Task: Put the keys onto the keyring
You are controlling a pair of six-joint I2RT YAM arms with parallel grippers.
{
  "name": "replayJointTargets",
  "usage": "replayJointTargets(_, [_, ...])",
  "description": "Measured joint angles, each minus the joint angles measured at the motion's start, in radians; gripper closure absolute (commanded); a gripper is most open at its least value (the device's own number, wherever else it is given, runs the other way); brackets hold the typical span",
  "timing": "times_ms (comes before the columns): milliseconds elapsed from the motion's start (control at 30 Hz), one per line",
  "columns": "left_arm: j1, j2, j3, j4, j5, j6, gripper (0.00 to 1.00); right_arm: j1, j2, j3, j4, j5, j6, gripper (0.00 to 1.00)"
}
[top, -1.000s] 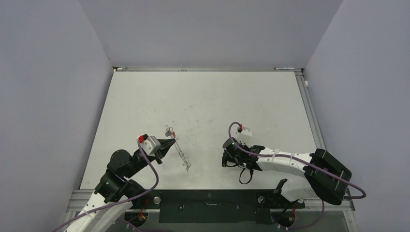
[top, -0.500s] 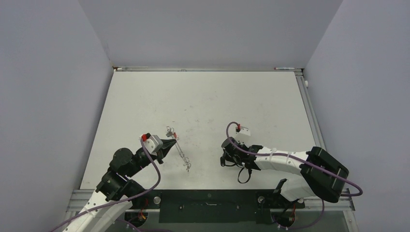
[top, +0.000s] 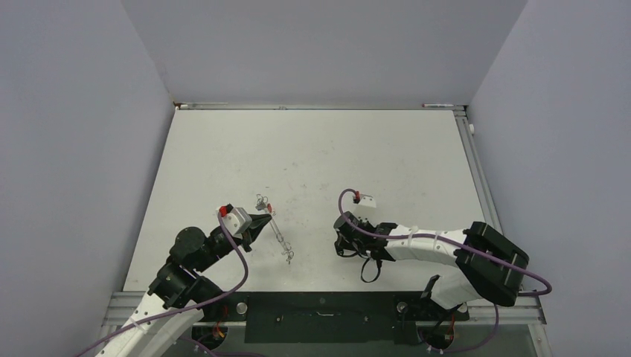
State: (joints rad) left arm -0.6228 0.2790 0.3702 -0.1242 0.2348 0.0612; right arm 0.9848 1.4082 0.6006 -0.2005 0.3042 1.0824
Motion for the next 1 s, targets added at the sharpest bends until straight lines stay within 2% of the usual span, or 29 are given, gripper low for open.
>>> replayJointTargets(133, [0.000,0.003,0.000,0.000,0.000,0.000,1.00,0.005,0.009,0.000,0.018,-0.001,-0.006,0.95])
replayJointTargets(433, [0.000,0.005,0.000,0.000,0.000,0.000,1.00,0.005,0.017,0.023,0.018,-0.005,-0.081,0.95])
replayJointTargets(600, [0.000,0.005,0.000,0.000,0.000,0.000,1.00,0.008,0.042,0.091,0.010,-0.024,-0.231,0.95])
replayJointTargets(833, [0.000,0.005,0.000,-0.001,-0.004,0.002,1.00,0.064,0.168,0.255,-0.056,-0.039,-0.469,0.95])
replayJointTargets(1000, [0.000,0.005,0.000,-0.001,-0.004,0.003,1.00,0.115,0.145,0.270,-0.093,-0.045,-0.570,0.95])
